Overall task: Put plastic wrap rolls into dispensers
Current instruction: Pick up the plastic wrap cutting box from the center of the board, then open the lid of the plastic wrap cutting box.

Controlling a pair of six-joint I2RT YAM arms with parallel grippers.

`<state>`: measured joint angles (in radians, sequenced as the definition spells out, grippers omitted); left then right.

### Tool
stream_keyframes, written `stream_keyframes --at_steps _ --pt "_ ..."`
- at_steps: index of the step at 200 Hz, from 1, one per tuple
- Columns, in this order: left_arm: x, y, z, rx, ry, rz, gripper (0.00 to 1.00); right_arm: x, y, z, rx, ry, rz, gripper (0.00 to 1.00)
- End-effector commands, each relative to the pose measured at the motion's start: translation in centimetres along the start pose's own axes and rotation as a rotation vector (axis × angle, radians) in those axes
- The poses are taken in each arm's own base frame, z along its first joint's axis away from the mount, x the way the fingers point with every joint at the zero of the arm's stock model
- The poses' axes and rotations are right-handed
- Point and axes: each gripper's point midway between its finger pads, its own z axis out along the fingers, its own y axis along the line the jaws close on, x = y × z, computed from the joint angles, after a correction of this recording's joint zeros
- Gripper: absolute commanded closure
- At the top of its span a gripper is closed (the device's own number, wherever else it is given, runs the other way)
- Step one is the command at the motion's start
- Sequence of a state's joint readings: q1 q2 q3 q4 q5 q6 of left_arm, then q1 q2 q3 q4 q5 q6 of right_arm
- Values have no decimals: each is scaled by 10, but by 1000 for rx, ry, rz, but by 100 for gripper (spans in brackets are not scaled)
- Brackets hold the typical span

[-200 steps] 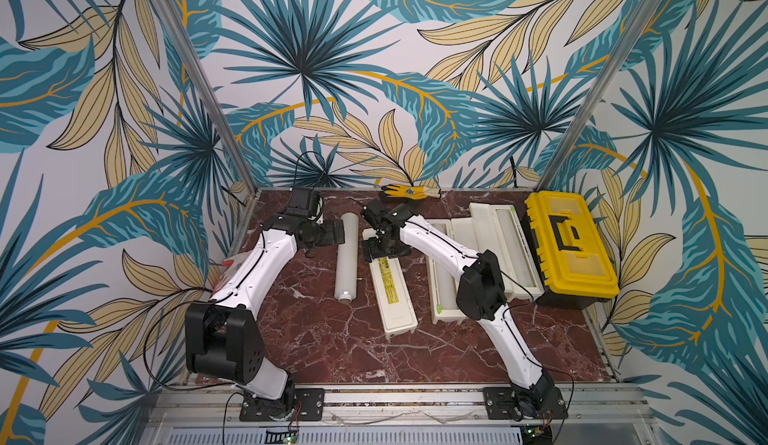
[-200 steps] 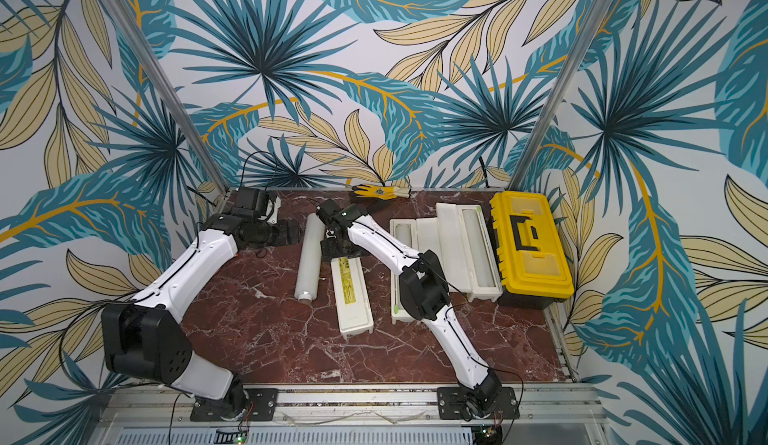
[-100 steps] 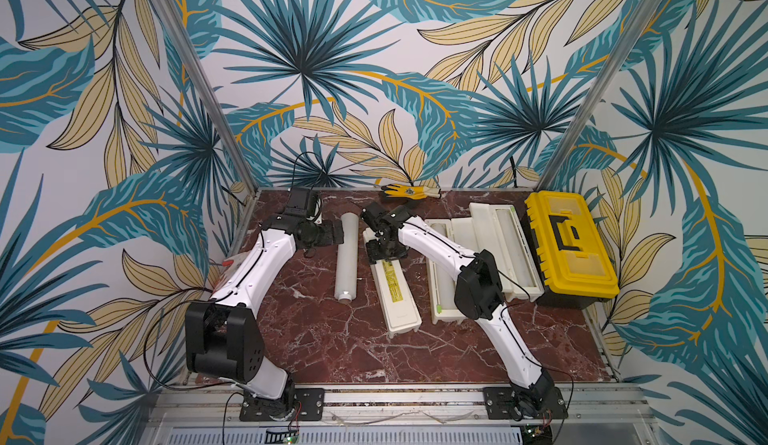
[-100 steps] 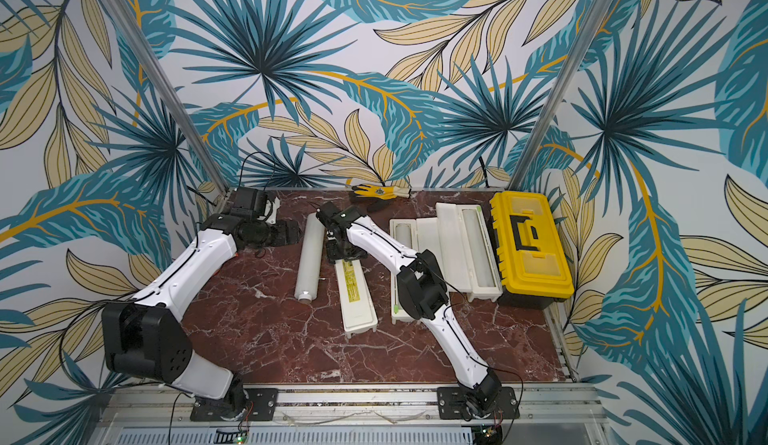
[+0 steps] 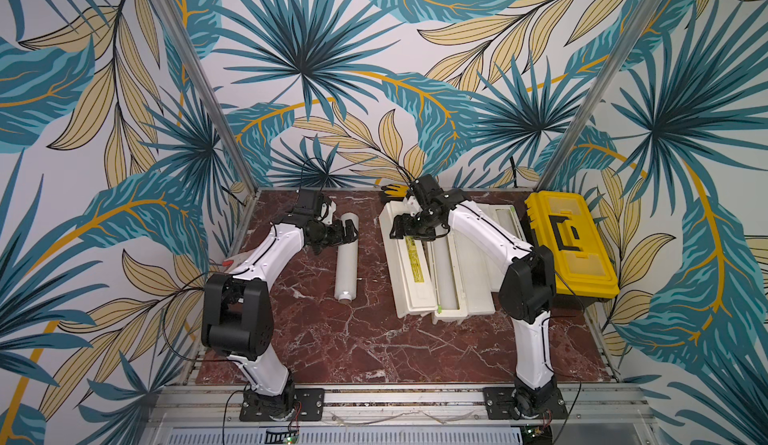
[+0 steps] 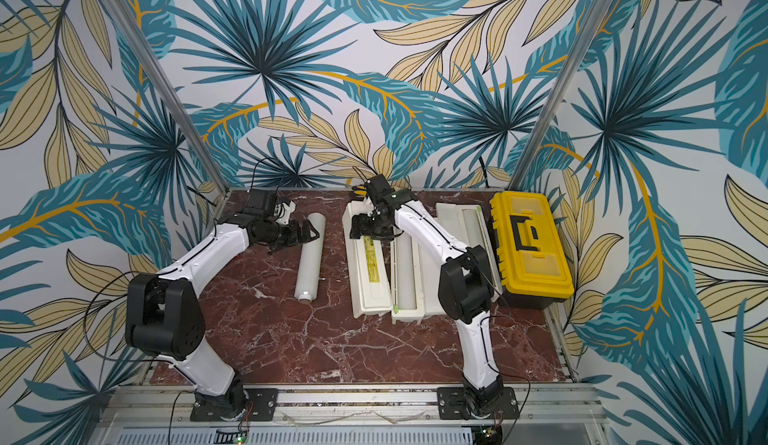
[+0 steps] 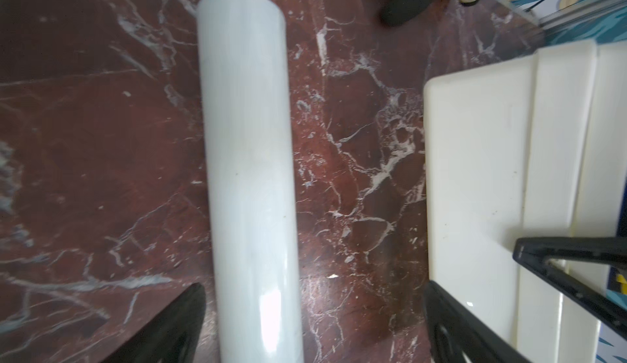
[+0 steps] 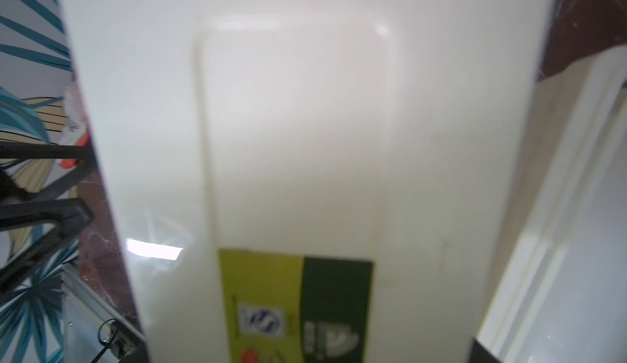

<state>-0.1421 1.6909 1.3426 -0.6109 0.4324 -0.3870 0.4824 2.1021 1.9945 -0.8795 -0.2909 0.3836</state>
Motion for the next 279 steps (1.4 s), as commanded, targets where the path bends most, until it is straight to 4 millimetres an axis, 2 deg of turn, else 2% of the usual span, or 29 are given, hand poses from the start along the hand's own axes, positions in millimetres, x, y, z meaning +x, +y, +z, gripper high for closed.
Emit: stream_keyframes --at_steps 1,30,74,162,207,223,250,279 --pt "-29 -36 -6 187 -81 10 0 -6 30 -12 -204 -5 -56 35" --pt "-39 -56 0 343 -123 3 0 -15 41 -19 -366 -2 -61 35" --pt "-40 -66 14 474 -121 8 2 -26 55 -36 -570 -16 -92 35" --pt "-47 -102 -2 724 -124 99 1 -31 91 -58 -863 17 -140 36" --pt "-42 -117 1 803 -81 109 0 -41 102 -63 -961 -13 -129 35" --pt "-41 -120 5 805 -71 110 3 -42 105 -63 -995 -23 -116 35" --pt "-39 -125 15 810 -53 108 18 -46 115 -69 -1074 -52 -108 35" --pt "-37 -134 25 814 -35 105 16 -44 120 -63 -1093 -34 -98 36"
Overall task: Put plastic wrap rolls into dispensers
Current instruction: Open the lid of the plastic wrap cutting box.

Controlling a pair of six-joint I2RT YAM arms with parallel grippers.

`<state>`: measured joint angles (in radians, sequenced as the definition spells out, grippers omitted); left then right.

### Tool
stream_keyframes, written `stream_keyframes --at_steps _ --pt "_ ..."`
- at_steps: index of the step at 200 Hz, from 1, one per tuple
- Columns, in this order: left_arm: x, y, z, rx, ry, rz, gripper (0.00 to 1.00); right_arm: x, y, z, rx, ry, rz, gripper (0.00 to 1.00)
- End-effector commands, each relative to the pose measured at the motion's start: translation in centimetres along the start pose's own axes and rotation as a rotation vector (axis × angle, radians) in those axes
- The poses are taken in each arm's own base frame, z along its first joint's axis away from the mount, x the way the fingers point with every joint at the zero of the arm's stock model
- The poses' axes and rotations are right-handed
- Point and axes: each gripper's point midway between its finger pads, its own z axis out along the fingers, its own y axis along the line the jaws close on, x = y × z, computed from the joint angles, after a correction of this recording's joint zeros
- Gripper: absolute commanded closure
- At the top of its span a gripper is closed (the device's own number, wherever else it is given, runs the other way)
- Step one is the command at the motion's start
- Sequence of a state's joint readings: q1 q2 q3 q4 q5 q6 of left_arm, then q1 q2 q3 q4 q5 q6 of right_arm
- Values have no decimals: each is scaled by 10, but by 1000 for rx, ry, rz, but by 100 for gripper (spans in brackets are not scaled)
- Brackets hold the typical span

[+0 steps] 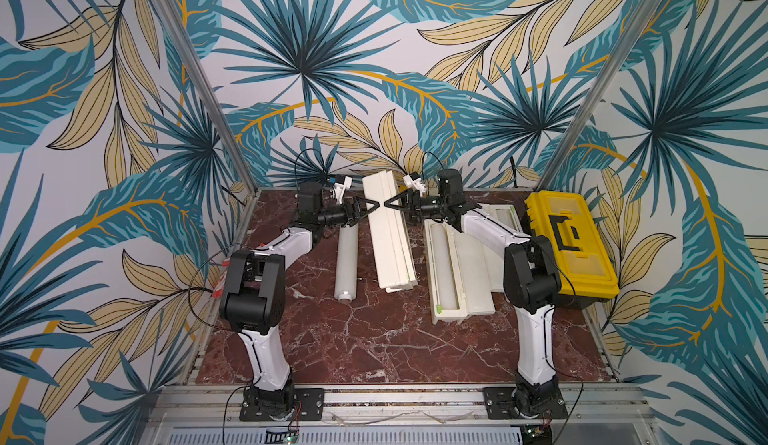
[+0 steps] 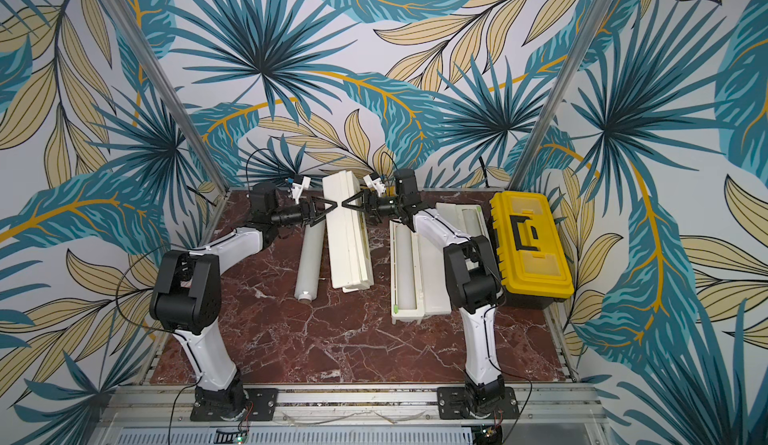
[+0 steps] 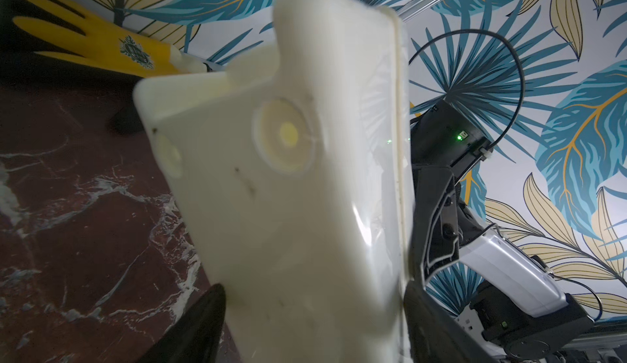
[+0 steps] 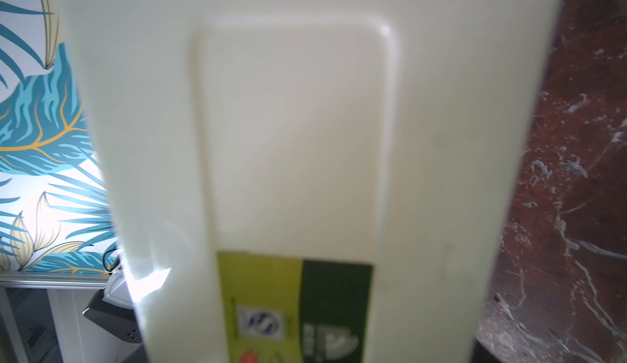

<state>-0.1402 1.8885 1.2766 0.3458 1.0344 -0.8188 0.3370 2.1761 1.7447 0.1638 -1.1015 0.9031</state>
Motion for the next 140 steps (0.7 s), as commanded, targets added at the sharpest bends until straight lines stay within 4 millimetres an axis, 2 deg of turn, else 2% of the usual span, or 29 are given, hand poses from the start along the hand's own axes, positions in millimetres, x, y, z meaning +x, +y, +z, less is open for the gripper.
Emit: stream_keyframes --at_steps 1,30,55,100,140 --pt "17 -12 29 54 76 14 16 25 69 20 -198 120 -134 36" --pt "19 -1 34 29 69 -16 6 30 67 20 -177 133 -143 35" --pt "17 0 35 31 68 -14 0 38 63 19 -159 161 -146 35" --pt "-5 -10 30 35 24 27 0 56 50 17 -117 216 -128 34" --pt "-11 -4 38 -4 -16 18 2 71 50 20 -100 272 -143 34"
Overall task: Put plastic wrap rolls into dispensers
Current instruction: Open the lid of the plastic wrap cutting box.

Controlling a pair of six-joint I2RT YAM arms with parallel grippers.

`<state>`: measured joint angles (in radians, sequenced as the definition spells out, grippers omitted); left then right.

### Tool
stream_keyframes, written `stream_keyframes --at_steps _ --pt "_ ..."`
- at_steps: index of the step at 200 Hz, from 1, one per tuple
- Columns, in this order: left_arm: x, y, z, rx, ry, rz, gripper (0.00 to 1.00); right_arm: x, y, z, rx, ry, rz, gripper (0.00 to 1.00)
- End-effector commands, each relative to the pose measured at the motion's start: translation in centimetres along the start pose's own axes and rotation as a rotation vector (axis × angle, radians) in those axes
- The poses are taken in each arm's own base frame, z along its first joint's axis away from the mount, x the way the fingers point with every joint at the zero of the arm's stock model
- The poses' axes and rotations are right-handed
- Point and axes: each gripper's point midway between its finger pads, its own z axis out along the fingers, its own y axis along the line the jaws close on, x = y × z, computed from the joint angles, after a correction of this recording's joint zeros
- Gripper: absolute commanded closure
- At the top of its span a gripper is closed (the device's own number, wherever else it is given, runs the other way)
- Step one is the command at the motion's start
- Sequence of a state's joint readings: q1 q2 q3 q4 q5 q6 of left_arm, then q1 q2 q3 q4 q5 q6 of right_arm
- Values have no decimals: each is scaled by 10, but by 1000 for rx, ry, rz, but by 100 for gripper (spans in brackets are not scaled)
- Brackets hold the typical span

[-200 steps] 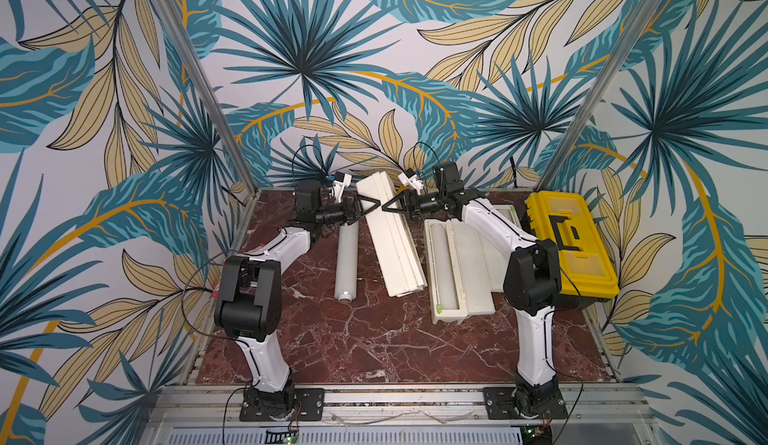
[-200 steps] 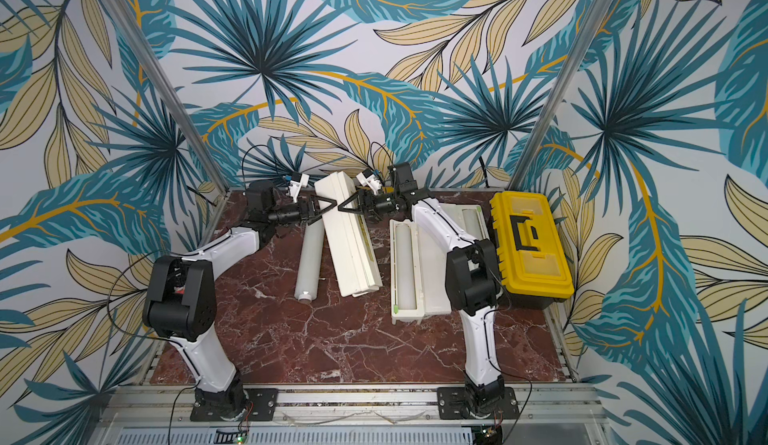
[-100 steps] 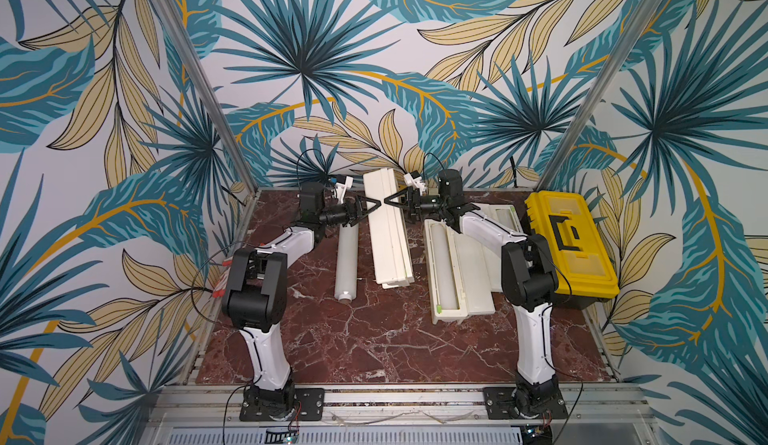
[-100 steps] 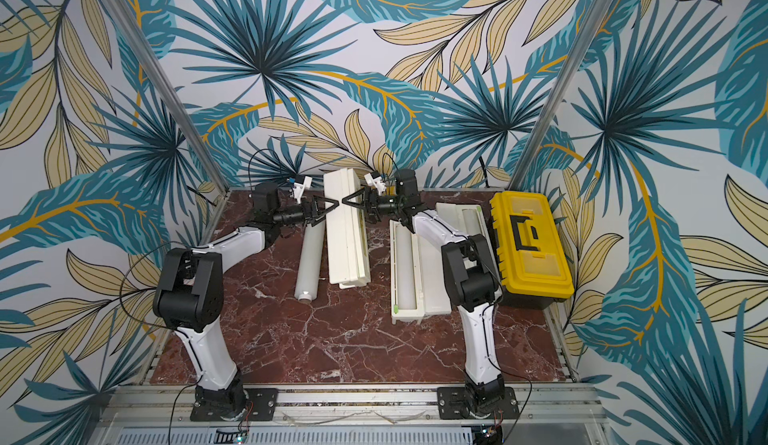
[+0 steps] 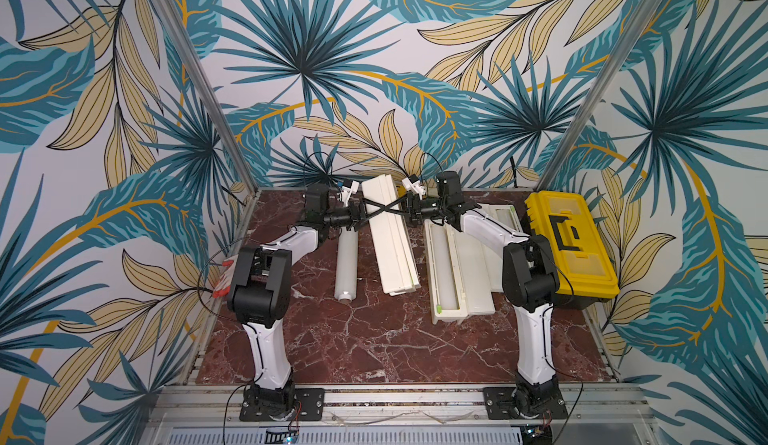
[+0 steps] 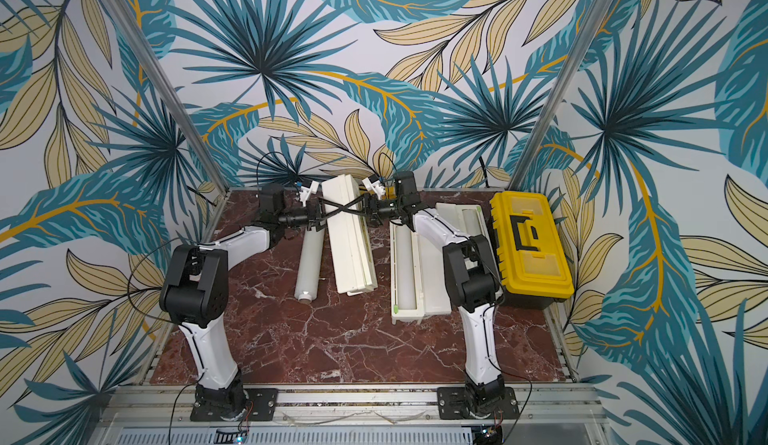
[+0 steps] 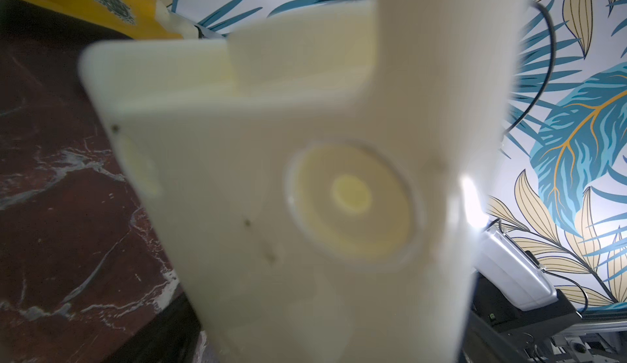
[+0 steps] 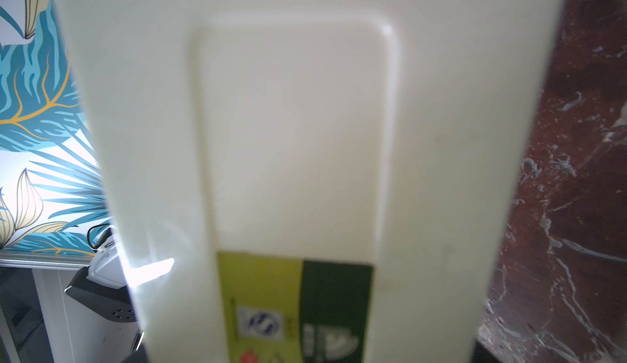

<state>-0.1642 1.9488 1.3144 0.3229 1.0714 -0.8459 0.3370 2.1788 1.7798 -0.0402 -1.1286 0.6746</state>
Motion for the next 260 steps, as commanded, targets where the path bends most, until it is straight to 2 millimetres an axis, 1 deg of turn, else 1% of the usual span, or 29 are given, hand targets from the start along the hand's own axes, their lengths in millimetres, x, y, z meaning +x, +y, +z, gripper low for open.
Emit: stream_keyframes --at_steps 1,21,26,37,51,63,87,104,109,129,146,156,165,183,198,209,231,260 --pt "-24 -14 21 -24 -79 81 3 48 65 23 -141 193 -78 34" --pt "-17 -8 29 -36 -73 68 12 51 68 24 -151 202 -92 33" --pt "-17 -7 28 -43 -79 68 13 54 66 24 -143 212 -65 33" --pt "-18 -4 27 -63 -96 69 12 57 65 22 -140 219 -65 33" --pt "-21 -6 25 -69 -110 82 4 62 65 22 -142 234 -60 33" --pt "-25 -9 24 -72 -123 97 0 66 64 21 -141 244 -58 32" --pt "-31 -17 24 -62 -132 122 0 72 63 19 -137 259 -54 32" --pt "-32 -14 24 -68 -137 117 0 74 63 18 -131 262 -57 32" --pt "-31 -13 25 -68 -134 113 2 74 63 18 -130 262 -59 32" --pt "-21 -5 33 -73 -110 95 12 73 65 17 -124 257 -70 32" --pt "-5 7 42 -84 -79 66 21 71 69 16 -126 251 -82 32" --pt "3 13 47 -93 -65 55 24 71 71 16 -130 251 -88 32" --pt "9 17 50 -101 -57 47 23 70 73 15 -134 251 -91 32" --pt "17 21 55 -115 -47 48 19 71 73 14 -133 258 -88 32" --pt "22 25 57 -147 -39 42 13 73 71 14 -127 265 -86 32" --pt "26 30 58 -192 -27 42 11 75 70 14 -120 269 -86 32" --pt "35 36 62 -267 -1 50 10 76 68 13 -101 270 -87 32" --pt "48 42 75 -318 61 52 10 78 65 13 -93 283 -82 31"
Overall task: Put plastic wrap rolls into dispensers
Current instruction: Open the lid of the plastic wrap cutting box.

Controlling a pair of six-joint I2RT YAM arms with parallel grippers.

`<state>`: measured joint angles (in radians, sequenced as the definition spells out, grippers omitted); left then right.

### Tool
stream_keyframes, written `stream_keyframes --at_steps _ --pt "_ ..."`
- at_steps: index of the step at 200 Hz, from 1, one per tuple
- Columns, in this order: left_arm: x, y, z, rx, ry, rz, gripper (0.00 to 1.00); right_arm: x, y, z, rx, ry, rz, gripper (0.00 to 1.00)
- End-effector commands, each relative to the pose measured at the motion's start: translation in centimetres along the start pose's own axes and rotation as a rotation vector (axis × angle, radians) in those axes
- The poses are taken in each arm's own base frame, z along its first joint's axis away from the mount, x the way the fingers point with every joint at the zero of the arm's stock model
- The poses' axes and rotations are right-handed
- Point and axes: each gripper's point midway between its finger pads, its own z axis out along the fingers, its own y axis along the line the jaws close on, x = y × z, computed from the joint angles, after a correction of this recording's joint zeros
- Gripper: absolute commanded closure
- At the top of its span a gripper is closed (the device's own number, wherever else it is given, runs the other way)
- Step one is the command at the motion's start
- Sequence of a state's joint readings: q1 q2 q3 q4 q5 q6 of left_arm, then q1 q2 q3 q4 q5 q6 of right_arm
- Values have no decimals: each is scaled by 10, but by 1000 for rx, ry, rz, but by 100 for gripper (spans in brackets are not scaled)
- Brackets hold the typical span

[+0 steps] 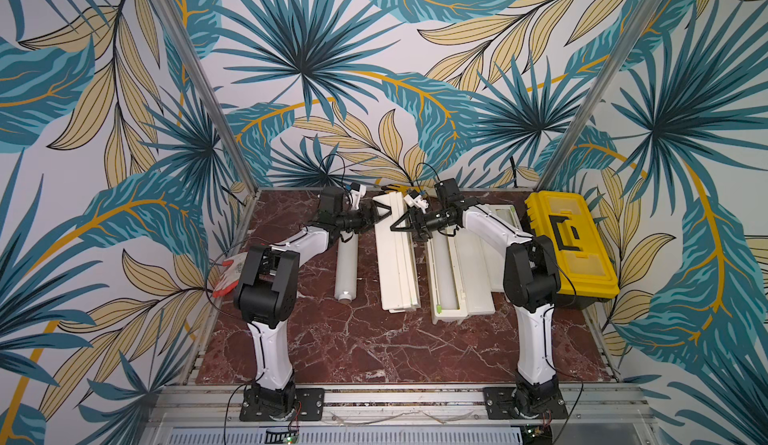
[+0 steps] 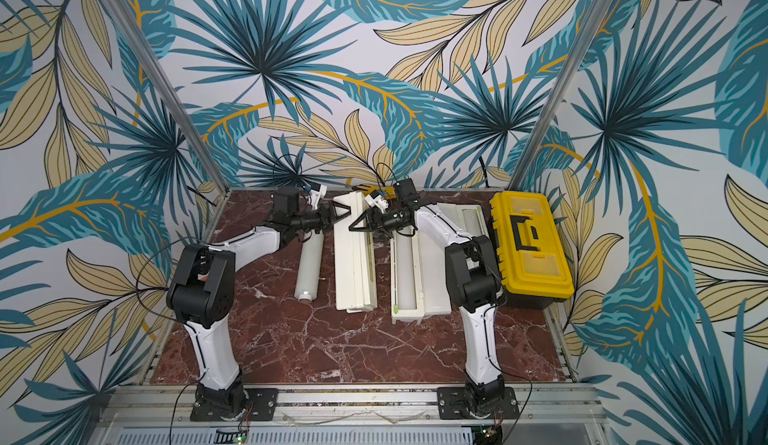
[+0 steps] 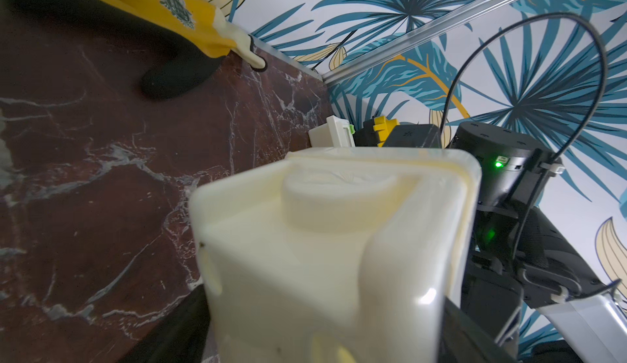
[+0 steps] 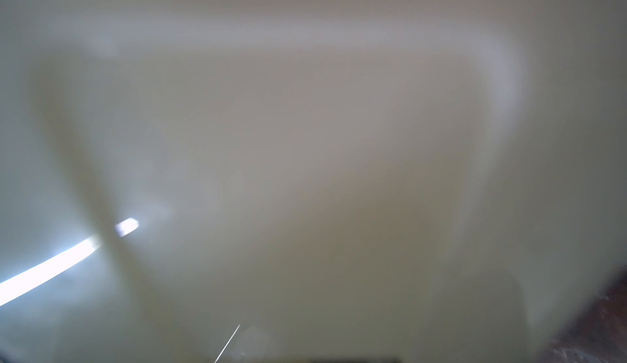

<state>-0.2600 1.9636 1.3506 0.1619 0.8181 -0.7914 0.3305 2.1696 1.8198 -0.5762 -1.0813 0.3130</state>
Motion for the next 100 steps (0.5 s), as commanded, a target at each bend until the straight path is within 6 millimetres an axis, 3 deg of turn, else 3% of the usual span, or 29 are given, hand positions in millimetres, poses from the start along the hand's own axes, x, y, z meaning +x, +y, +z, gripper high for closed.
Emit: stream_keyframes --at_steps 1,48,100 --pt "40 10 43 -126 96 102 10 28 96 17 -225 122 -185 31" --pt "53 10 53 -131 130 78 5 30 78 21 -139 133 -153 30" --pt "73 58 58 -324 194 -27 10 40 32 32 -4 190 4 33"
